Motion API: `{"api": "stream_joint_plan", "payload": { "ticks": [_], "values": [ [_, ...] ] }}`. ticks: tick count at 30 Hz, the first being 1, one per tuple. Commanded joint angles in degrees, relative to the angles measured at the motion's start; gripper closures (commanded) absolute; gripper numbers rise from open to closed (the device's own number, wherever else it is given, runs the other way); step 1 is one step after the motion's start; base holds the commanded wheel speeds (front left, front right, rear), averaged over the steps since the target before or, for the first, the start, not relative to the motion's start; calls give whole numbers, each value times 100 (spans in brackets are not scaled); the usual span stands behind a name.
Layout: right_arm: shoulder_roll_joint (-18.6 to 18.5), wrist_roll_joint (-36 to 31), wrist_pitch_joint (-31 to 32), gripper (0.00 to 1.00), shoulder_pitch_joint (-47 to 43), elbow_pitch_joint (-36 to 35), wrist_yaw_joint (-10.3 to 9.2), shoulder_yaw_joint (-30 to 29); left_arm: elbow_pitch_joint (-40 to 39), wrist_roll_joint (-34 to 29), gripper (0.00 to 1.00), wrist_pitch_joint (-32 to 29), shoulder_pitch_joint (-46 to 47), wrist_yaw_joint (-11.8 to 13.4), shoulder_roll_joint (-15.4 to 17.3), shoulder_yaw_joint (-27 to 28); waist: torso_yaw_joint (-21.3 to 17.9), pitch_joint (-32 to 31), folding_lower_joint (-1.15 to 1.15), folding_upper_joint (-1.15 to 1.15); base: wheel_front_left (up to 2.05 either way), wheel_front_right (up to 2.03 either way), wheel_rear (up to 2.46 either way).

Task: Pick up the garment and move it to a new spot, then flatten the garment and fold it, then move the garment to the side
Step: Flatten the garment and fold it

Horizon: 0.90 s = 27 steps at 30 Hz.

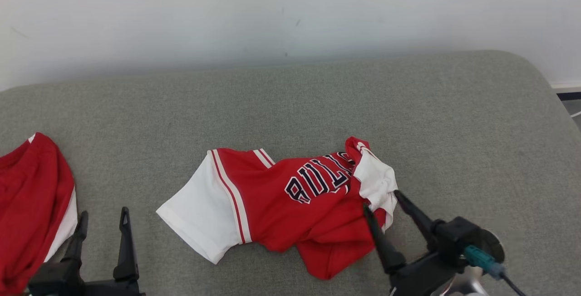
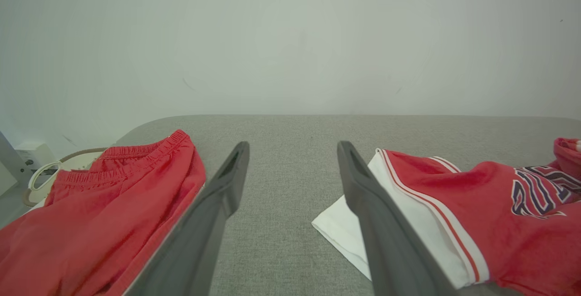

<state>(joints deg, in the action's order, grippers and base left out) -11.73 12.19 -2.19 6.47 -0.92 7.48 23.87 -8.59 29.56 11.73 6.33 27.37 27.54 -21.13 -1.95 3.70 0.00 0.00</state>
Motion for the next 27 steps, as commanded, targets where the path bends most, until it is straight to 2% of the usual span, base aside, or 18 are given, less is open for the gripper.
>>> {"api": "stream_joint_plan", "payload": {
  "ticks": [1, 6, 13, 17, 23, 24, 25, 26, 27],
  "values": [
    [-122, 68, 67, 0, 87, 31, 2, 302, 17, -3, 0, 16, 94, -27, -23, -19, 66, 120, 0, 0, 0, 0, 0],
    [-530, 332, 314, 0, 325, 142, 2, 1460, 73, -18, 0, 43, 230, -78, -135, -114, 162, 322, 0, 0, 0, 0, 0],
    [-1035, 647, 631, 0, 755, 524, 2, 2534, 212, -58, 0, 104, 444, -136, -275, -215, 308, 611, 0, 0, 0, 0, 0],
    [-1173, 666, 729, 0, 1048, 859, 2, 2799, 278, -74, 0, 148, 567, -200, -354, -261, 382, 789, 0, 0, 0, 0, 0],
    [-1226, 633, 833, 0, 1372, 1465, -2, 2900, 418, -84, 0, 199, 734, -269, -424, -279, 439, 939, 0, 0, 0, 0, 0],
    [-1222, 662, 849, 23, 1410, 1538, -2, 2915, 435, -87, 0, 210, 760, -281, -430, -271, 438, 964, 0, 0, 0, 0, 0],
    [-1231, 695, 884, 54, 1444, 1591, -2, 2945, 454, -89, 0, 208, 785, -292, -436, -260, 431, 977, 0, 0, 0, 0, 0],
    [-1235, 712, 901, 100, 1478, 1617, -2, 2978, 472, -86, 0, 217, 796, -284, -443, -248, 416, 979, 0, 0, 0, 0, 0],
    [-1245, 741, 897, 100, 1514, 1606, -2, 2999, 482, -89, 0, 225, 793, -283, -441, -236, 398, 983, 0, 0, 0, 0, 0]
  ]
}}
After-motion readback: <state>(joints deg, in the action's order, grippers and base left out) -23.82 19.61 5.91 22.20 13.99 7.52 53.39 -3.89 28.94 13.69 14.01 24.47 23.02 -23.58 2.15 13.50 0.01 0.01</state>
